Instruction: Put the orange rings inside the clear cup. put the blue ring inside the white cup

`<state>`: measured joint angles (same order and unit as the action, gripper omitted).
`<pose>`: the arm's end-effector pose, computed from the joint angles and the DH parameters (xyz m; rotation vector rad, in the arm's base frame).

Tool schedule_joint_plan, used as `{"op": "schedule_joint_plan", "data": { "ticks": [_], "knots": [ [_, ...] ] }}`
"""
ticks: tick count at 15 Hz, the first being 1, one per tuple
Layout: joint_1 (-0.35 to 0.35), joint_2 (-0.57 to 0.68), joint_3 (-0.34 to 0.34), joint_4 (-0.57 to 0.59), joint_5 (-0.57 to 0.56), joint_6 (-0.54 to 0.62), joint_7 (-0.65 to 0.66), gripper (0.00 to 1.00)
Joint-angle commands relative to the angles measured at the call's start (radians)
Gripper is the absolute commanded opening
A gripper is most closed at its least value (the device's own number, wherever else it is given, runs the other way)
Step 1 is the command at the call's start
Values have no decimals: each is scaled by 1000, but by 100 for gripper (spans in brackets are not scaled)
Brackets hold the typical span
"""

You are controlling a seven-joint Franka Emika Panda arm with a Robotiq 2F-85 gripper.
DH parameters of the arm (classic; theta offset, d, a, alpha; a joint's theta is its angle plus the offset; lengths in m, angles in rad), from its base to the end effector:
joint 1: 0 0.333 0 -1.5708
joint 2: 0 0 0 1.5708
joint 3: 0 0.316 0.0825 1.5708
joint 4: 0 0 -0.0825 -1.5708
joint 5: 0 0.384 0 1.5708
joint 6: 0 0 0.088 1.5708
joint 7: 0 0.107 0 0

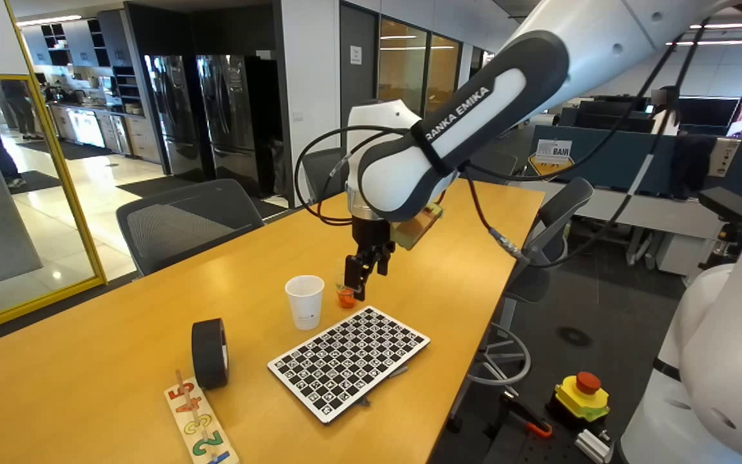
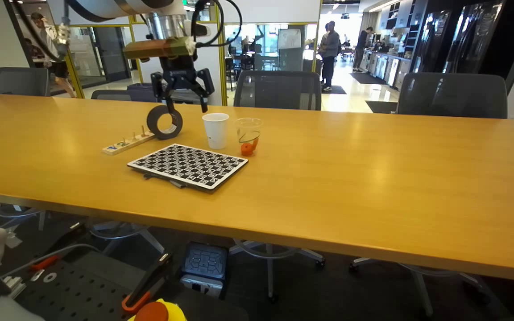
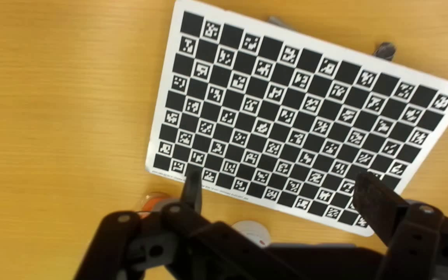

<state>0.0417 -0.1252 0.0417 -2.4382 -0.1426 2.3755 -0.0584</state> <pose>0.4742 0.0381 0.3568 3.0116 0.3653 0.0962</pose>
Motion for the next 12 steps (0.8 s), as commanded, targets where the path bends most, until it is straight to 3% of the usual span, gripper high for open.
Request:
{"op": "schedule_joint_plan", "data": {
  "ticks": [1,6,12],
  "knots": [
    [29,-251,39,-155,8,-73,53,100],
    [31,-496,50,-195,23,-293,93,100],
    [58,-714,-7,-260,-9,-413,-103,100]
  ]
}}
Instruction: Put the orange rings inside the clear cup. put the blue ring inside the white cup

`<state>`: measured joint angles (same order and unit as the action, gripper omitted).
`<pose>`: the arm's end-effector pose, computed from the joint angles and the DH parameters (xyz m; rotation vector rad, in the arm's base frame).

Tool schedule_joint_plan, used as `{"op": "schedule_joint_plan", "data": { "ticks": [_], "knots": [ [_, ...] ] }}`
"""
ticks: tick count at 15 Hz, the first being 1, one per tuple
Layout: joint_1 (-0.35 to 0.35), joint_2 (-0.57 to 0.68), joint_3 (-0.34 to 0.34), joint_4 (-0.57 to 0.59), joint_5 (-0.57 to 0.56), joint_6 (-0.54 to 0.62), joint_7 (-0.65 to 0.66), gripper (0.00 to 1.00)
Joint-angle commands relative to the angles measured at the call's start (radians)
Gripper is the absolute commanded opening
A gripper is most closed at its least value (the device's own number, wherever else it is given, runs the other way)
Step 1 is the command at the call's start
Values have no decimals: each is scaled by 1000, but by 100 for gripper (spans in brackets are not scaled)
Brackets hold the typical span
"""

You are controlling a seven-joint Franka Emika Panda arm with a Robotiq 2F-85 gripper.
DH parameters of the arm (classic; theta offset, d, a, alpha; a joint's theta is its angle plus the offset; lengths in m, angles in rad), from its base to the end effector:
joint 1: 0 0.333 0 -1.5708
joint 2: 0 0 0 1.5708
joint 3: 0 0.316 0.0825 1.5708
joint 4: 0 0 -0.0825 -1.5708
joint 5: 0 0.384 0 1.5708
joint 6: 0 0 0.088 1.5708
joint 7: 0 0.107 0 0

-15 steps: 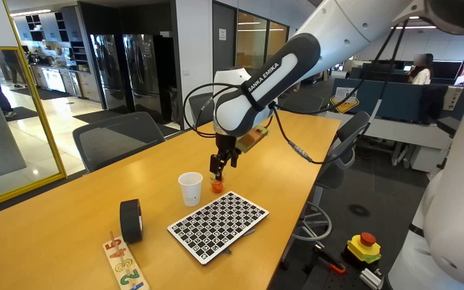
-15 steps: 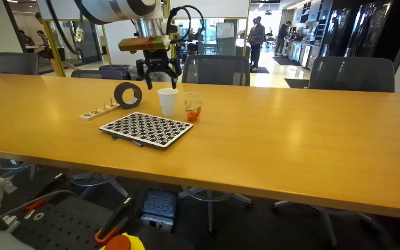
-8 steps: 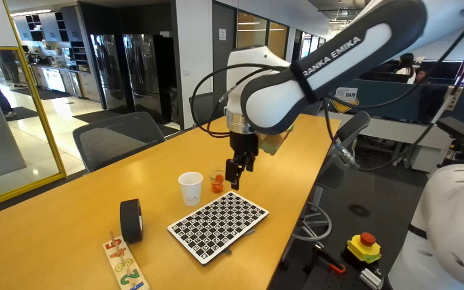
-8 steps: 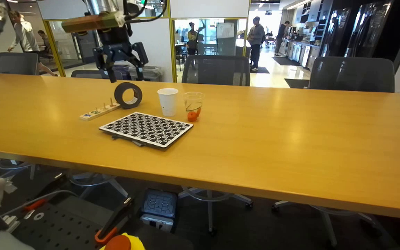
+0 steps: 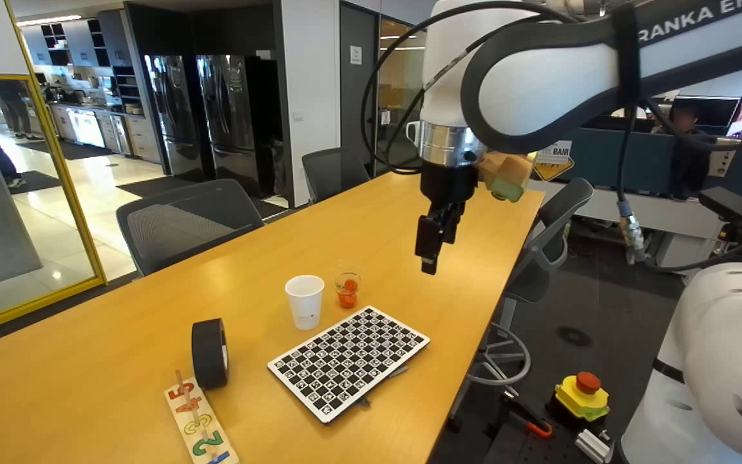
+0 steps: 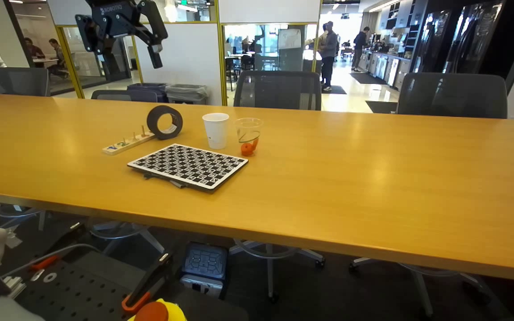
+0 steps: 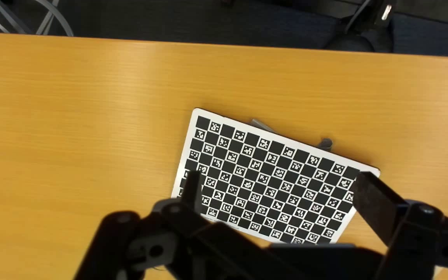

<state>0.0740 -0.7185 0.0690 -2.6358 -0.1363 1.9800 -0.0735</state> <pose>0.3358 0.0402 0.4715 2.9462 0.3723 0.0965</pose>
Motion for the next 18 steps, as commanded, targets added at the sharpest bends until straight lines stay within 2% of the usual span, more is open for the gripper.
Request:
{"op": "schedule_joint_plan", "data": {
  "ticks": [1,5,10,12,13,18],
  "knots": [
    [28,-148,-45,-80,-15,-16,-116,100],
    [28,-226,-113,-141,7,-8,-200,100],
    [15,-229,-192,-119,19,-24,-268,100],
    [-5,-225,-204,-119,20,-27,-248,100],
    [5,-201,-187,-119,8,-13,-246,100],
    [-4,-201,-198,-119,9,-14,-247,100]
  ]
}}
